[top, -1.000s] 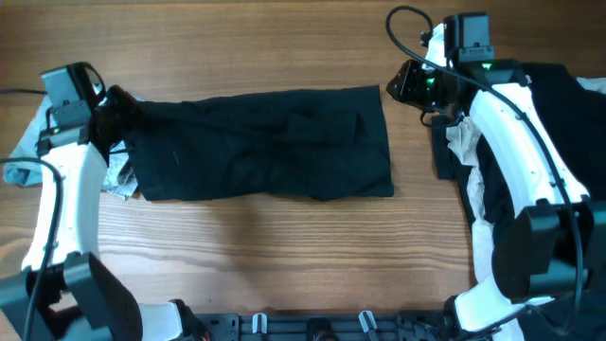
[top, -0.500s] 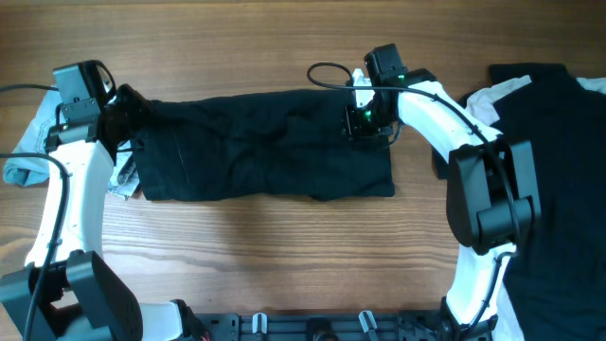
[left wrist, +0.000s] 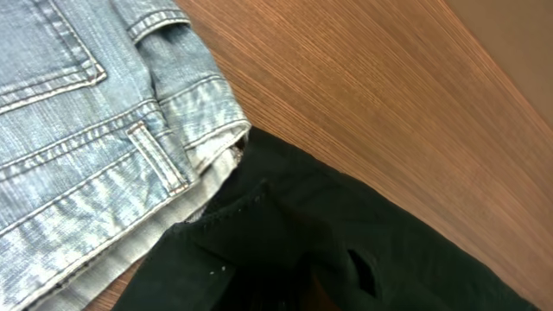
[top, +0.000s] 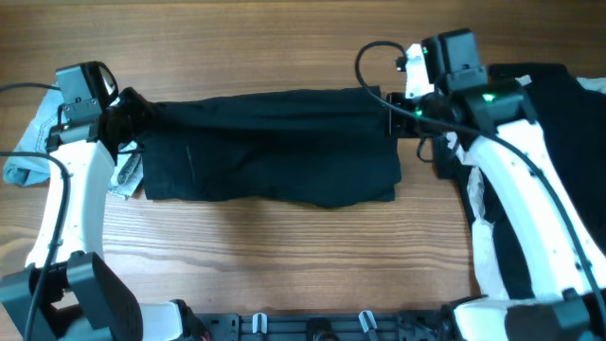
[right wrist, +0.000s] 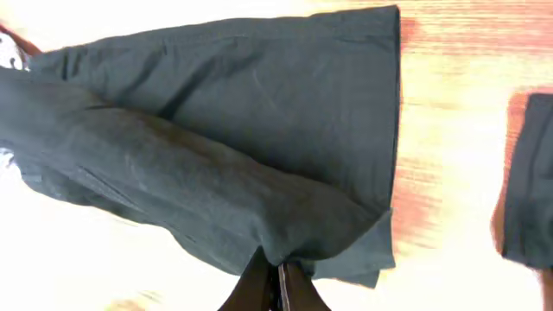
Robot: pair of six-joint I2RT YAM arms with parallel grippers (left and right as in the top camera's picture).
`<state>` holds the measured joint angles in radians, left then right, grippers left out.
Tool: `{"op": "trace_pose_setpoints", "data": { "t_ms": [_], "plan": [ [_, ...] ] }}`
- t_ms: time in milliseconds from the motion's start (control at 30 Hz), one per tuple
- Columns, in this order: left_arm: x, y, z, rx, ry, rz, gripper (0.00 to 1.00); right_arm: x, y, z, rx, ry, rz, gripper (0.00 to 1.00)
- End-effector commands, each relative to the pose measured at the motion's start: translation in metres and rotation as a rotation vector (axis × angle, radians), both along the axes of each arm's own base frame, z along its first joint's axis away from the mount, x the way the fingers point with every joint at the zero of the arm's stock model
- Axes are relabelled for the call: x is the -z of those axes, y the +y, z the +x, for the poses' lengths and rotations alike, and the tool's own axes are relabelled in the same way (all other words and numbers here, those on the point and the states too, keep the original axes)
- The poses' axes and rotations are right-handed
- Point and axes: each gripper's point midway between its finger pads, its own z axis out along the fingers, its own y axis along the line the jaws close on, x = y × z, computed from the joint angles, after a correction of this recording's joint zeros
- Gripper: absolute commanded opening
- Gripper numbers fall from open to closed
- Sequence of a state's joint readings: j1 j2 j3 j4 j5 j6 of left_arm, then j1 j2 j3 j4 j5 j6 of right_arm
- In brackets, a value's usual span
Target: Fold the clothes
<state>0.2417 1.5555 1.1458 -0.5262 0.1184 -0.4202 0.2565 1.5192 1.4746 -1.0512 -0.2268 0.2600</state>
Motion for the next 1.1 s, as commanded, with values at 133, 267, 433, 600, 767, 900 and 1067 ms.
{"op": "trace_pose_setpoints", "data": {
  "t_ms": [133, 267, 433, 600, 767, 900, 1067],
  "plan": [
    [-0.019, 0.004, 0.006, 0.037, -0.052, 0.070, 0.07, 0.044, -0.007, 0.032, 0.134, 0.074, -0.047, 0.04],
    [0.002, -0.004, 0.022, 0.075, -0.038, 0.078, 0.16, 0.100, 0.000, 0.078, 0.179, 0.083, -0.045, 0.07],
    [0.031, -0.017, 0.021, 0.132, 0.043, 0.080, 0.83, 0.117, -0.048, 0.086, 0.267, 0.127, -0.073, 0.75],
    [0.049, -0.023, -0.016, 0.137, 0.203, 0.037, 0.81, 0.153, -0.053, 0.032, 0.129, 0.363, -0.081, 0.70],
    [0.061, -0.032, -0.046, 0.150, 0.333, -0.010, 0.76, 0.203, -0.024, -0.011, 0.049, 0.487, 0.066, 0.67],
    [0.063, -0.037, -0.053, 0.160, 0.361, -0.037, 0.76, 0.203, -0.002, -0.015, -0.041, 0.465, 0.189, 0.22],
    [0.064, -0.037, -0.057, 0.181, 0.373, -0.030, 0.79, 0.186, -0.104, 0.005, 0.330, 0.423, -0.231, 0.04]
  ]
}}
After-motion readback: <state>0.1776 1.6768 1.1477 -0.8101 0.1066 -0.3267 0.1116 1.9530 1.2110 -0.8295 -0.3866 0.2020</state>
